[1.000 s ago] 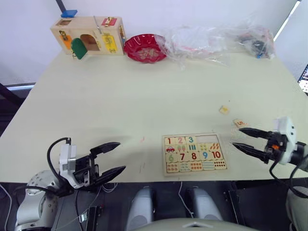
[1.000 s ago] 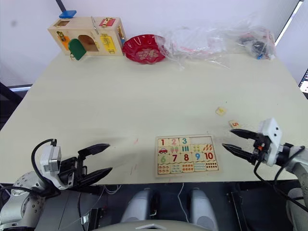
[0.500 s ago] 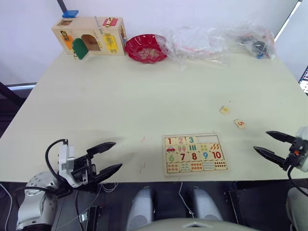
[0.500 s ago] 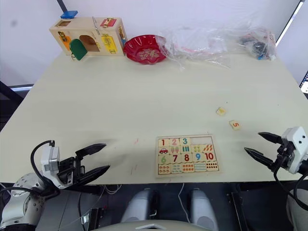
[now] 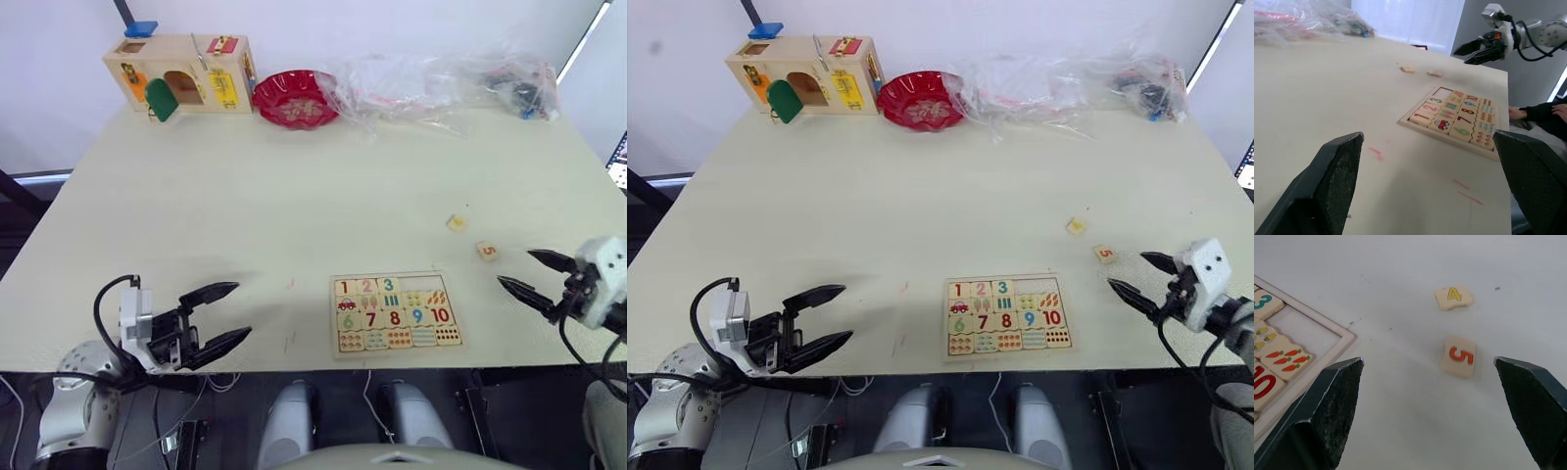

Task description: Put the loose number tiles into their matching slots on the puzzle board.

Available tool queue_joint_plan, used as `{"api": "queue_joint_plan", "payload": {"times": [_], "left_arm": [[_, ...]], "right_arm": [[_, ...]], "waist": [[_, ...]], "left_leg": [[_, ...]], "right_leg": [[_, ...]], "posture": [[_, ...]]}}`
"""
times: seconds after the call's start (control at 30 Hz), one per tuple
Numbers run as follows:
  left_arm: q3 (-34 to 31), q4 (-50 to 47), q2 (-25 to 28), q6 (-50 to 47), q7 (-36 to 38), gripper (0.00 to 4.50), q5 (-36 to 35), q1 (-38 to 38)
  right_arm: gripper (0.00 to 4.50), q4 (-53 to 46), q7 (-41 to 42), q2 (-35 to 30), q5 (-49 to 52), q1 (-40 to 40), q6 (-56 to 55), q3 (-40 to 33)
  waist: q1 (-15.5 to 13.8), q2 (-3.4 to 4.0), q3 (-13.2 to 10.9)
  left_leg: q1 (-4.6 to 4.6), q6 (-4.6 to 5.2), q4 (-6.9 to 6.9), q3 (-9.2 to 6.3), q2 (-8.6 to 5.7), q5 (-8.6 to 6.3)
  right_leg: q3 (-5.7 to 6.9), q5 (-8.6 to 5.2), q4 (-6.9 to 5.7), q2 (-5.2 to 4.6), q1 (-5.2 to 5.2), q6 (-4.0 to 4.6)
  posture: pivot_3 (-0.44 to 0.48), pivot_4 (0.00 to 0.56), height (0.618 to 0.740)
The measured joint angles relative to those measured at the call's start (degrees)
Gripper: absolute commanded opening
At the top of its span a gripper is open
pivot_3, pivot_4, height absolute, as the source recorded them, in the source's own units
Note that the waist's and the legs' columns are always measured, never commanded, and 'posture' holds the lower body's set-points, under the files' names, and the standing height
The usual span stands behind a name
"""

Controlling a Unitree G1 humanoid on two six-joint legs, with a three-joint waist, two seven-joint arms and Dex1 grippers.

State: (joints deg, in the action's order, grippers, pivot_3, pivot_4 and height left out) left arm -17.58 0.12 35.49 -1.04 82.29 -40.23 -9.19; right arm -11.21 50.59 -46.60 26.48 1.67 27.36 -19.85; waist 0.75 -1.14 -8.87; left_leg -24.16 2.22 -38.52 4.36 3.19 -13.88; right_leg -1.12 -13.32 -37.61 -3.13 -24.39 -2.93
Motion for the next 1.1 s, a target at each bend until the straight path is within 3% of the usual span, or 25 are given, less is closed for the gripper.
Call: {"api": "queue_joint_plan", "payload": {"times": [0.33,0.53,1.1], "left_arm": [[0.2,-0.87,0.47,-1.52,1.29,4.5,-0.46,1.72],[0.07,-1.95,0.65,-2.31,1.41,4.5,-0.56,2.21],[-2.04,-5.25,0.39,-3.53,-0.79,4.5,-2.83,1.35]], "right_arm": [[4.47,14.16,3.41,-3.76,-3.99,-18.76,2.37,9.9],[4.47,30.99,5.68,-0.44,-10.36,-33.3,-1.27,17.92],[4.47,50.64,5.22,8.55,-18.74,-42.76,-9.26,22.97]], "waist": [[-0.08,0.0,-0.02],[0.08,0.0,-0.02],[0.15,0.01,-0.02]], "left_leg": [[0.0,0.0,0.04,0.06,-0.02,0.0],[0.01,0.0,0.09,0.15,-0.01,0.0],[0.02,0.0,0.08,0.51,0.0,0.0]], "right_leg": [[-0.05,0.0,0.02,0.01,0.0,0.01],[-0.05,0.0,0.01,0.07,-0.01,0.01],[-0.14,0.01,-0.02,0.05,-0.03,0.0]], "posture": [[0.0,0.15,0.74],[0.0,0.15,0.74],[0.0,0.15,0.74]]}}
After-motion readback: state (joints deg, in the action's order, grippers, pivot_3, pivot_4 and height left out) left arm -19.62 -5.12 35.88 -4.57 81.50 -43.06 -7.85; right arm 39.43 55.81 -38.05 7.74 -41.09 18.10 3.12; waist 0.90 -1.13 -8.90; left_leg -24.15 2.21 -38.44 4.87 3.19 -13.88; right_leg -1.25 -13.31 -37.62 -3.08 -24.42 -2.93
